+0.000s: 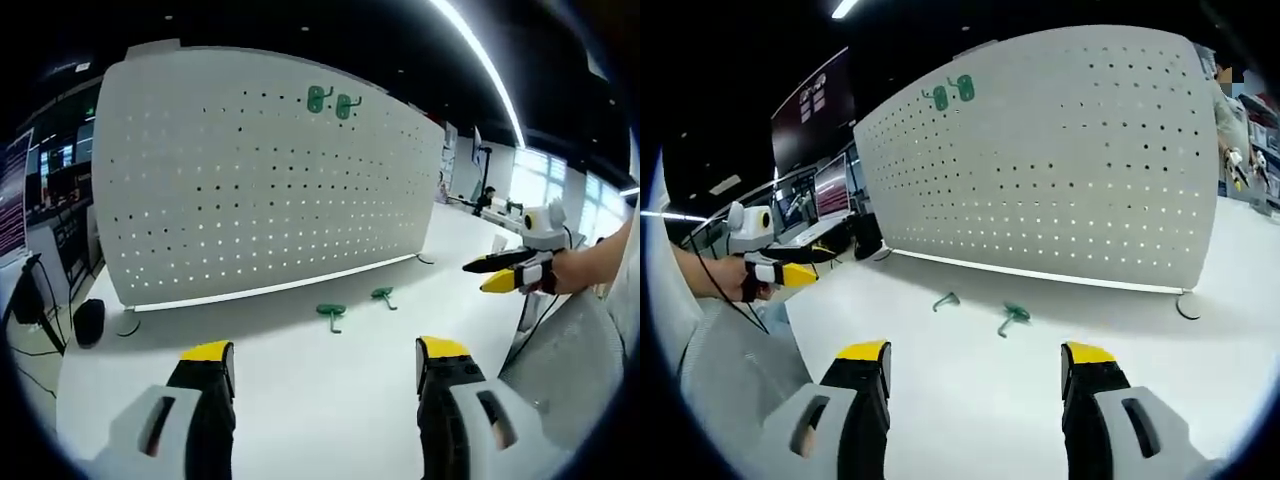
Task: Insert the hook assembly into the mounting plate slot until the hook locks in place.
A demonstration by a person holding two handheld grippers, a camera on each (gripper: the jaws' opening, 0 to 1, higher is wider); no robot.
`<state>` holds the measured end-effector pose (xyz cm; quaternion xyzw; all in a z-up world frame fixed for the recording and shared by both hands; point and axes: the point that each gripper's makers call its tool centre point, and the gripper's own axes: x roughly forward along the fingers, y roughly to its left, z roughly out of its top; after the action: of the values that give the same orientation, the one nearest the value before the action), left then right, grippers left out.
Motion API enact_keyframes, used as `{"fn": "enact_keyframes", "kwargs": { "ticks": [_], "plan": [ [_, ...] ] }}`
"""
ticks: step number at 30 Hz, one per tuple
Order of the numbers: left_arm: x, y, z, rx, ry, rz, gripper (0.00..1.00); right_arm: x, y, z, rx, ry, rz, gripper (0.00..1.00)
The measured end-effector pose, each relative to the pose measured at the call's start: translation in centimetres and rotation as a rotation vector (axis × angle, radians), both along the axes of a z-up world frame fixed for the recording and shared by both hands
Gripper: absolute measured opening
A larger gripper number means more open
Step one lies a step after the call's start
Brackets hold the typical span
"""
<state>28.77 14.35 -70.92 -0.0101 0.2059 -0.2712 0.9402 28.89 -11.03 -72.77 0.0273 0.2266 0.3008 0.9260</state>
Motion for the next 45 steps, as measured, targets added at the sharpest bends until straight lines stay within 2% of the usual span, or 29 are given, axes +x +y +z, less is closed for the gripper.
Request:
{"fn": "enact_keyframes", "kwargs": {
  "ticks": [7, 17, 21, 25, 28, 30, 34, 37, 40, 45],
  "plan": [
    [0.1, -0.4, 0.0, 0.011, -0.003, -0.017, 0.75, 0.0, 0.0, 0.2, 0.008, 0.001, -0.002, 0.67],
    [0.7, -1.1, -0.3, 0.075, 0.018, -0.112, 0.74, -0.2, 0.4, 0.2, 0.011, 0.002, 0.012, 0.66],
    [1.0, -1.6, -0.5, 0.105, 0.033, -0.176, 0.74, -0.3, 0.5, 0.2, 0.008, 0.003, 0.018, 0.65],
    [1.4, -1.8, -0.7, 0.17, 0.027, -0.242, 0.73, -0.4, 0.7, 0.2, -0.013, -0.003, 0.031, 0.65],
    [1.7, -2.2, -0.9, 0.173, 0.052, -0.289, 0.73, -0.5, 0.9, 0.2, -0.028, -0.009, 0.042, 0.65],
    [1.9, -2.4, -1.1, 0.211, 0.053, -0.326, 0.73, -0.5, 0.8, 0.2, -0.03, -0.011, 0.044, 0.65],
    [2.3, -3.0, -1.2, 0.25, 0.042, -0.385, 0.72, -0.4, 0.7, 0.2, -0.029, -0.012, 0.04, 0.65],
    [2.6, -3.3, -1.6, 0.329, 0.026, -0.45, 0.72, -0.4, 0.6, 0.1, -0.03, -0.01, 0.036, 0.65],
    [2.7, -3.9, -1.8, 0.334, 0.03, -0.483, 0.73, -0.3, 0.5, 0.0, -0.028, -0.007, 0.031, 0.65],
    [3.1, -4.5, -2.1, 0.382, 0.012, -0.537, 0.71, -0.3, 0.4, 0.0, -0.032, -0.007, 0.029, 0.65]
  ]
}}
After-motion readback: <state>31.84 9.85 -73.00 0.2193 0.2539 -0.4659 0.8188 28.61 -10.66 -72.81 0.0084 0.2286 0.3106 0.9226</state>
